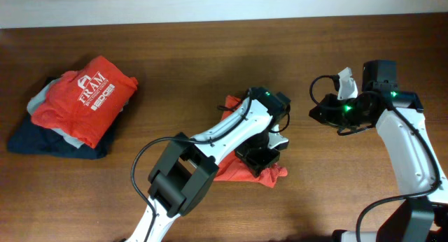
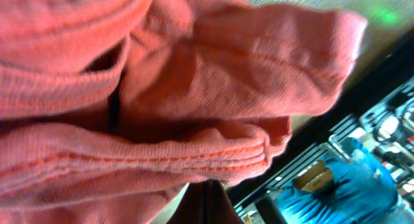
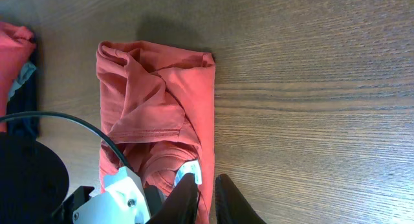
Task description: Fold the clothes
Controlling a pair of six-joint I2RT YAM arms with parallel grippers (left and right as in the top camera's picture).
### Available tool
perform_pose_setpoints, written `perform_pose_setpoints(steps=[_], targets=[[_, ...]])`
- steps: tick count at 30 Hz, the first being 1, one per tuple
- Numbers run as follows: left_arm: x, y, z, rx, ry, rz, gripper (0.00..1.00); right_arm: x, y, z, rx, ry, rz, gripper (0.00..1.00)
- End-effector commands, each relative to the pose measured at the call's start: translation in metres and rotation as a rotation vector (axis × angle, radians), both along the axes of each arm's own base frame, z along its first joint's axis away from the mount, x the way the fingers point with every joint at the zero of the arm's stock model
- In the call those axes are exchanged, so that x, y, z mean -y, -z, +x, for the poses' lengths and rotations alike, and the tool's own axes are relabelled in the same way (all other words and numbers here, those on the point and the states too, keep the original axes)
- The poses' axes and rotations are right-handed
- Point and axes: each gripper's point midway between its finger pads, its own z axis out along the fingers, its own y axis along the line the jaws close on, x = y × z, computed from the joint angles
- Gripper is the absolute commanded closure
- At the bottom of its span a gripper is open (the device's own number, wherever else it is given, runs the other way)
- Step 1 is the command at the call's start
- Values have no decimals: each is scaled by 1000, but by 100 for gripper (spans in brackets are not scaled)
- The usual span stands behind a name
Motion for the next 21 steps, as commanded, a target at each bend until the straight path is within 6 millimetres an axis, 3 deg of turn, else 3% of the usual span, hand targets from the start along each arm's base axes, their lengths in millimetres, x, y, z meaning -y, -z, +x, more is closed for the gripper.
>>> perform_pose_setpoints(steps=[1, 6, 12, 15, 17, 21], targets=[[-15, 1, 13, 69, -13, 74, 99, -1, -10, 2, 31, -5, 0, 84], [-29, -30, 62, 263, -174, 50, 99, -8, -13, 1, 40, -33, 32, 84], [-85, -89, 143, 564, -464, 35, 99, -72, -28, -8, 166, -340, 113, 84], [-107, -93, 165, 591, -564, 36, 99, -109, -22, -9, 197, -457, 72, 84], [-124, -86, 174, 579, -623, 59, 99, -128, -6, -7, 203, -520, -24, 85], [-139, -68, 173, 511, -666, 84, 98, -152, 23, -12, 190, -628, -156, 85]])
